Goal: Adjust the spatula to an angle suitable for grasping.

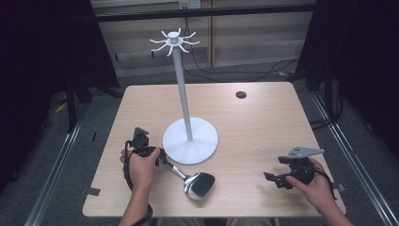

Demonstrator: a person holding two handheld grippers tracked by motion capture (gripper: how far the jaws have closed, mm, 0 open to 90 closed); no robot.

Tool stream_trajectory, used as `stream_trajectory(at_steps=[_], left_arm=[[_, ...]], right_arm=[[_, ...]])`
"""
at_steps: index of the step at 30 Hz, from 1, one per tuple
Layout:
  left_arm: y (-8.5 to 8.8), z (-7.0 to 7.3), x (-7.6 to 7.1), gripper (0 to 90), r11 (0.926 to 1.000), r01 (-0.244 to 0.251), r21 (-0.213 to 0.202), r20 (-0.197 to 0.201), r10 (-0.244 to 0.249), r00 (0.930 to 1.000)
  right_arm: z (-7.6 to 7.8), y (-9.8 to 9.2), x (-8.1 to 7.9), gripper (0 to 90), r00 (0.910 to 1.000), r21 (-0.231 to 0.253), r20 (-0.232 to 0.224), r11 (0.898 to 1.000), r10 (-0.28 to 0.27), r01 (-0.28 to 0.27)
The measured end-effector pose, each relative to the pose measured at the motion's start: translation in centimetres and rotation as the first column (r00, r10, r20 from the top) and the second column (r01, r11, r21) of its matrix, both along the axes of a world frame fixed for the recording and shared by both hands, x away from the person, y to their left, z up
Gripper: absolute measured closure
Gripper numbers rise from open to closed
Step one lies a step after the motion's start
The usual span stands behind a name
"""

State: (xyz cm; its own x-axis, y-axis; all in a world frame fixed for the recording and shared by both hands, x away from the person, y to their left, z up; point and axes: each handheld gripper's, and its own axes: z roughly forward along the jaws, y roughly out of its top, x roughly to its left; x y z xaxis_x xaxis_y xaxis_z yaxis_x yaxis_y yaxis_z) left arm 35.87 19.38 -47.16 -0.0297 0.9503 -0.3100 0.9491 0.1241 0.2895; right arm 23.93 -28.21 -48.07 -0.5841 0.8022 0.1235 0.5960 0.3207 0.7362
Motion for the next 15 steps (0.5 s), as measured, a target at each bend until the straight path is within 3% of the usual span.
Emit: stream_trajectory(at_steps=[9, 15], left_arm=[[-0.87, 0.03, 0.18, 42.3, 0.9983, -0.006, 0.058, 0.012, 0.005, 0.9999], [-0.36, 0.05, 0.38, 45.6, 0.9993, -0.016, 0.032, 0.002, 0.016, 0.9999]], right_arm=[[0.01, -0.01, -0.06, 11.1, 1.0, -0.001, -0.001, 1.0, 0.0, 0.0], [0.0, -0.23, -0.1, 11.1, 1.0, 0.008, -0.002, 1.0, -0.008, 0.008]])
